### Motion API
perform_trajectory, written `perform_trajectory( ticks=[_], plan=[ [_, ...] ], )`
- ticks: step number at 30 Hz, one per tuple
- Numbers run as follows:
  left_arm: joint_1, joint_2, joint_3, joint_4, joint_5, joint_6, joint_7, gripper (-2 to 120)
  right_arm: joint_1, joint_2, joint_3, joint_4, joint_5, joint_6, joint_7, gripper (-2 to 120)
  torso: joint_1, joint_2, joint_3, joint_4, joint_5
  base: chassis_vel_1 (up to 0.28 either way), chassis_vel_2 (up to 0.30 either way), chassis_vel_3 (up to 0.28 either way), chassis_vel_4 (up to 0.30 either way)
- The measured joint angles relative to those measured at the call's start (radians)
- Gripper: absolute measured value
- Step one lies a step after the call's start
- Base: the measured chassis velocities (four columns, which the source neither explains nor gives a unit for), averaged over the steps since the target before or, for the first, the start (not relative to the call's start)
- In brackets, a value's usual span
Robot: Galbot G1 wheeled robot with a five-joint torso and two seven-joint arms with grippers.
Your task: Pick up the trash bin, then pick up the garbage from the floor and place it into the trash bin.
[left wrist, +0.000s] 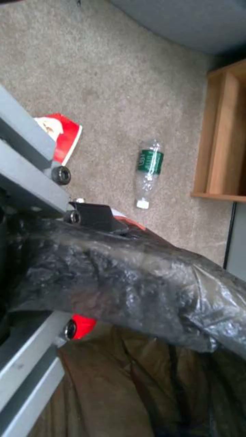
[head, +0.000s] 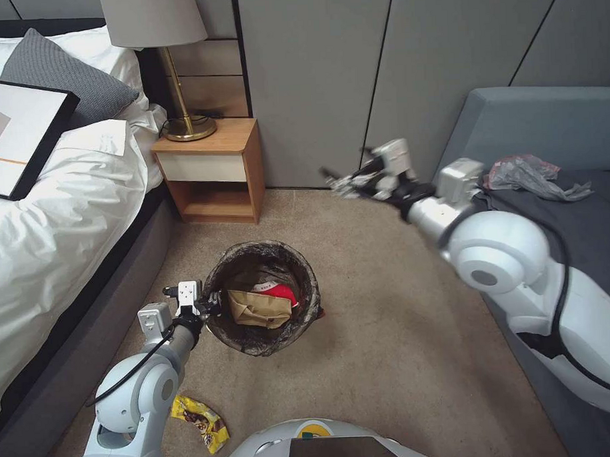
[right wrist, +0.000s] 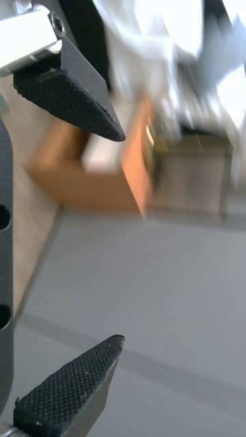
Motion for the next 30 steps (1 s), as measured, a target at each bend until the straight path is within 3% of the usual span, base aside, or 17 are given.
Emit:
perform_trajectory(
  ticks=[4, 6, 10, 13, 14, 17, 20, 30],
  plan=[
    [0.000, 0.001, 0.003, 0.000, -0.001, 0.000, -0.013, 0, -0.119, 0.046, 0.120, -0.012, -0.114, 0.042, -0.009, 100, 0.000, 0.000, 0.000, 0.0002, 0.0007, 0.000, 0.000, 0.000, 0.000],
    [0.001, 0.000, 0.009, -0.002, -0.003, 0.000, -0.019, 0, -0.243, 0.123, 0.248, -0.018, -0.234, 0.089, -0.019, 100, 0.000, 0.000, 0.000, 0.0004, -0.0006, 0.000, 0.000, 0.000, 0.000],
    [0.005, 0.006, 0.012, -0.013, -0.010, 0.000, -0.023, 0, -0.382, 0.197, 0.339, -0.034, -0.365, 0.154, -0.045, 100, 0.000, 0.000, 0.000, 0.0006, 0.0001, 0.000, 0.000, 0.000, 0.000],
    [0.007, 0.019, 0.012, -0.026, -0.017, 0.000, -0.024, 0, -0.526, 0.316, 0.393, -0.083, -0.577, 0.271, -0.091, 100, 0.000, 0.000, 0.000, -0.0003, 0.0004, 0.000, 0.000, 0.000, 0.000],
    [0.007, 0.019, 0.012, -0.026, -0.017, 0.000, -0.024, 0, -0.526, 0.316, 0.393, -0.083, -0.577, 0.271, -0.091, 100, 0.000, 0.000, 0.000, -0.0003, 0.0004, 0.000, 0.000, 0.000, 0.000],
    [0.010, 0.028, 0.012, -0.034, -0.020, 0.000, -0.025, 0, -0.566, 0.419, 0.388, -0.102, -0.617, 0.303, -0.093, 100, 0.000, 0.000, 0.000, 0.0004, 0.0001, 0.000, 0.000, 0.000, 0.000],
    [0.011, 0.033, 0.011, -0.036, -0.021, 0.000, -0.029, 0, -0.565, 0.452, 0.372, -0.118, -0.647, 0.317, -0.089, 100, 0.000, 0.000, 0.000, 0.0006, -0.0004, 0.000, 0.000, 0.000, 0.000],
    [0.022, 0.036, 0.004, -0.040, -0.019, 0.000, -0.028, 0, -0.548, 0.470, 0.336, -0.140, -0.668, 0.323, -0.083, 100, 0.000, 0.000, 0.000, 0.0003, -0.0002, 0.000, 0.000, 0.000, 0.000]
  ],
)
